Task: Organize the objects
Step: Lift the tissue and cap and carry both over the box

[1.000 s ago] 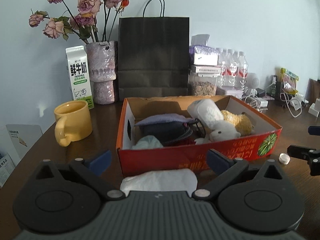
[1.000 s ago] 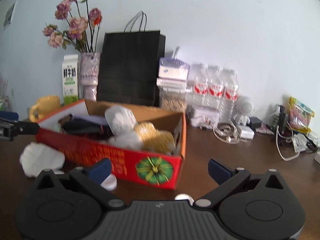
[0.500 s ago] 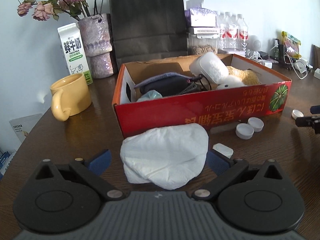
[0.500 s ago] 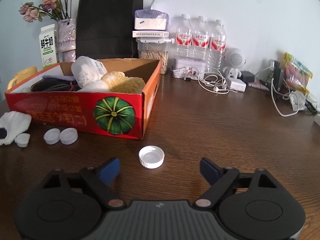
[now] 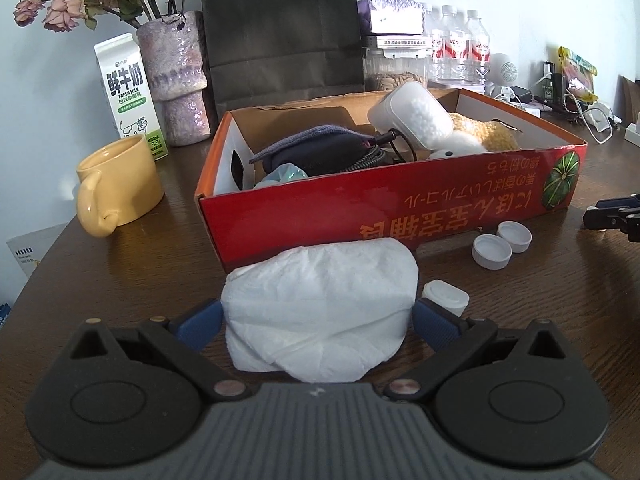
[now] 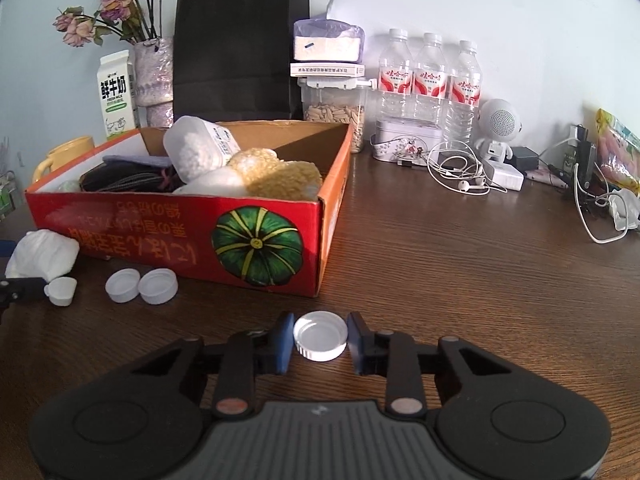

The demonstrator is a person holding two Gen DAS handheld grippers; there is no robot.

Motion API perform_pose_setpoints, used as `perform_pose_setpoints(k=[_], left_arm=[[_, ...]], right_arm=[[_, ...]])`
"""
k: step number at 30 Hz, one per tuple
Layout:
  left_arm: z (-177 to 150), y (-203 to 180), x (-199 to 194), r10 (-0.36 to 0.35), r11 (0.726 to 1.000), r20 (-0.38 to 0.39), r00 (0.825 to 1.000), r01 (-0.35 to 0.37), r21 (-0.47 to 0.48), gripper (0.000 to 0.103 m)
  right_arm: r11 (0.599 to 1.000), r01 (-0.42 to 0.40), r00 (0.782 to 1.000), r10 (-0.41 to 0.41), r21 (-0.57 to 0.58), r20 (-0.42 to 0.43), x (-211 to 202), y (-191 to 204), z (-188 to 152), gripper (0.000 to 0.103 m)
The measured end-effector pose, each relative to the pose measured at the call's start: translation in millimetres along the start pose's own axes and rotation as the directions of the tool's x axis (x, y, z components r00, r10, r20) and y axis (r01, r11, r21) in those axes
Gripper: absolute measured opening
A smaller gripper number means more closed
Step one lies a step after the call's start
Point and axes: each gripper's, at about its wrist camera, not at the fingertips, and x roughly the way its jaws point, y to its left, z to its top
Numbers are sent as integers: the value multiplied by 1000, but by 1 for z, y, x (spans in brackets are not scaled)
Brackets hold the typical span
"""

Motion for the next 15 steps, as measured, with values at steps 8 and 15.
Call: perform_pose_setpoints(k=[8, 15], left_arm=[[1, 9, 2, -27, 997, 18, 999, 28, -73, 101], [-3, 14, -11, -5, 993, 67, 998, 12, -116, 97]], right_arm=[[1000, -5, 1000, 5, -21, 27, -5, 13, 0, 27], [1000, 0, 998, 2, -30, 63, -15, 24, -4, 27]])
